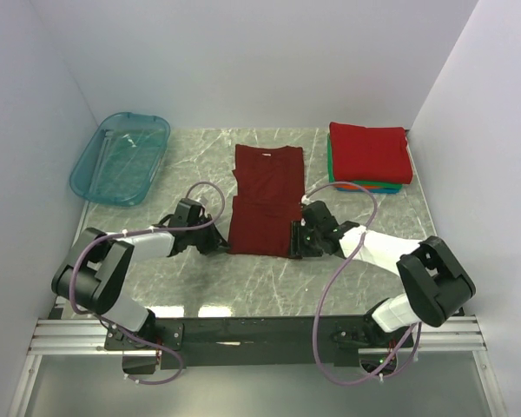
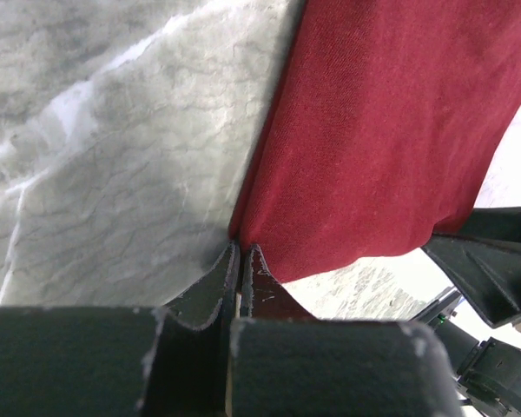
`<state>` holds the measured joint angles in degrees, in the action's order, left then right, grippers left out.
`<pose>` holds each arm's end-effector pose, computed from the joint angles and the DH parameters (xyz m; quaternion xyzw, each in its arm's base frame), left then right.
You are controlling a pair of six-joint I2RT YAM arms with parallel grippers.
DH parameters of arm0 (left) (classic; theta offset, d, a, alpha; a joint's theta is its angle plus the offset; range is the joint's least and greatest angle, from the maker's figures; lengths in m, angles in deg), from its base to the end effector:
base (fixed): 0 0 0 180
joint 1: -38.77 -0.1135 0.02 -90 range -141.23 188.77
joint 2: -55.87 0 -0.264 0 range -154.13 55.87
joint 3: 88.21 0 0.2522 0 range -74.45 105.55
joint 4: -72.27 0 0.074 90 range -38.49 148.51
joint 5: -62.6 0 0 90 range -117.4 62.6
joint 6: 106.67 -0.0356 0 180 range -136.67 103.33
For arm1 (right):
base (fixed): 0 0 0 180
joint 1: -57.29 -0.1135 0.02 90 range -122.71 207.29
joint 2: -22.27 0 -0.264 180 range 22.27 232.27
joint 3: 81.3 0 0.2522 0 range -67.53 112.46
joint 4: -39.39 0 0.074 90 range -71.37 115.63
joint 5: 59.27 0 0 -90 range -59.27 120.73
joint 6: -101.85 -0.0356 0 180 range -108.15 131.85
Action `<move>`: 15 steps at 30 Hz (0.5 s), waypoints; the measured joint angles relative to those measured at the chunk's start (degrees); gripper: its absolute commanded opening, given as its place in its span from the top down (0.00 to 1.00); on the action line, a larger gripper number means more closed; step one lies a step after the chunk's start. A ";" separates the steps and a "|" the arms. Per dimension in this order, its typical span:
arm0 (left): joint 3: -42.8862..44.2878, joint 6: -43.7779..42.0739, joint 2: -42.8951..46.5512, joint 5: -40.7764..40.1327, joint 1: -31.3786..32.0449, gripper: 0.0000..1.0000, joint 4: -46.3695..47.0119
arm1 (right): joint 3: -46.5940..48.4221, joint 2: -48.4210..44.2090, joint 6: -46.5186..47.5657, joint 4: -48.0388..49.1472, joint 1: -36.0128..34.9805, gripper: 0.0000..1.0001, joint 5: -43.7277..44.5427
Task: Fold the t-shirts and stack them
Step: Fold the tshirt
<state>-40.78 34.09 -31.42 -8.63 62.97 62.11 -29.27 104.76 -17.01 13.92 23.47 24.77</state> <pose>0.2419 -0.1213 0.1330 -0.1587 0.9152 -0.3268 0.1744 0.2174 0.1501 0.1568 -0.0565 0.9533 0.1946 0.2240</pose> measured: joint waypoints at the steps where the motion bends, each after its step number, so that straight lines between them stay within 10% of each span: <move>1: -0.22 0.00 0.22 -0.07 0.00 0.99 0.00 | 0.00 0.00 -0.28 -0.13 -0.61 0.48 0.33; 8: -1.75 0.00 2.56 -0.61 0.00 0.99 -1.29 | -0.46 -0.55 -2.23 -2.05 -3.96 0.87 0.98; 15: -4.81 0.02 15.10 -4.24 0.04 0.99 -8.72 | -1.05 -6.97 -3.02 -7.17 -9.86 0.90 -1.88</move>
<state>-45.59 34.11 -16.31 -12.87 63.02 53.38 -30.32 97.79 -20.03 6.75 13.61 22.89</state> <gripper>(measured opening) 0.016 0.129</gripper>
